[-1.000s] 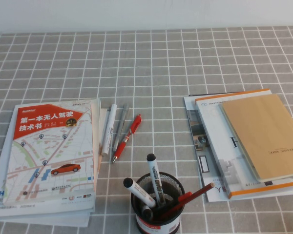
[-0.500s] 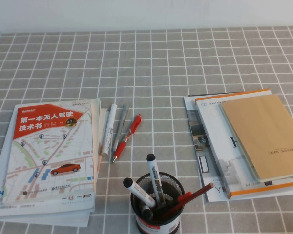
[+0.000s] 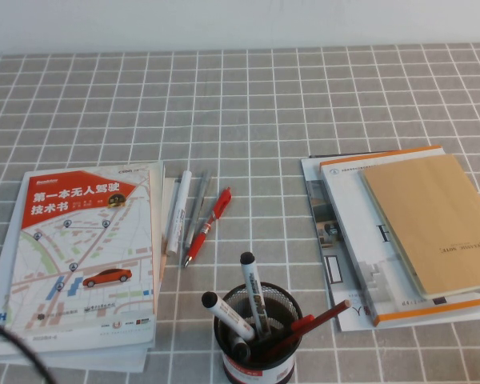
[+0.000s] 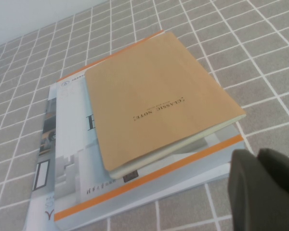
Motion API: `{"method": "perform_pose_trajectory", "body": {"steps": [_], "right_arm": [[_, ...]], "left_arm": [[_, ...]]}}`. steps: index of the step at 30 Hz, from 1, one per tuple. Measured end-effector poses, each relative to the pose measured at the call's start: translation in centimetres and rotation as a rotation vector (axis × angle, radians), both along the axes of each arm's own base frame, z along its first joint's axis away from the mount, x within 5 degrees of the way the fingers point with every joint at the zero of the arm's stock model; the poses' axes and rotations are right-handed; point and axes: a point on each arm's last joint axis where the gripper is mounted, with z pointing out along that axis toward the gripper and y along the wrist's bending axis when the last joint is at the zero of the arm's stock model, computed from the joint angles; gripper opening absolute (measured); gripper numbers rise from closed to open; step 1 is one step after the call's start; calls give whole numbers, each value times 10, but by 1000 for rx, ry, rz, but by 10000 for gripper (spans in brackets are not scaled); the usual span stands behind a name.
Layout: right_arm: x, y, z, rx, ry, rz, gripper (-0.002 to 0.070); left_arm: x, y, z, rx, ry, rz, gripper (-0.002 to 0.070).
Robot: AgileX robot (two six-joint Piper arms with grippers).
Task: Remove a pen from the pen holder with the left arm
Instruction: 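Take a marker out of the pen holder and lay it on the table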
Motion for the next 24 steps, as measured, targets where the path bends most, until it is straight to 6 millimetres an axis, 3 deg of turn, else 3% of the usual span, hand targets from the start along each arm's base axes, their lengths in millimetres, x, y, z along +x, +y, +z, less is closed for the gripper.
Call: {"method": "perform_pose_trajectory", "body": {"steps": [7, 12, 17, 21, 23, 24], "right_arm": [[0, 0, 0, 0, 0, 0, -13], [0, 0, 0, 0, 0, 0, -13], [0, 0, 0, 0, 0, 0, -13], [0, 0, 0, 0, 0, 0, -13], [0, 0, 0, 0, 0, 0, -13], [0, 0, 0, 0, 0, 0, -13]], "left_arm": [[25, -20, -4, -11, 231, -226, -2], [36, -40, 7, -27, 246, -495, -2], [45, -50, 1, 58, 230, -698, 8], [51, -58, -6, 131, 196, -807, 120], [53, -66, -9, 157, 178, -878, 253], [53, -68, -10, 160, 176, -896, 279]]}}
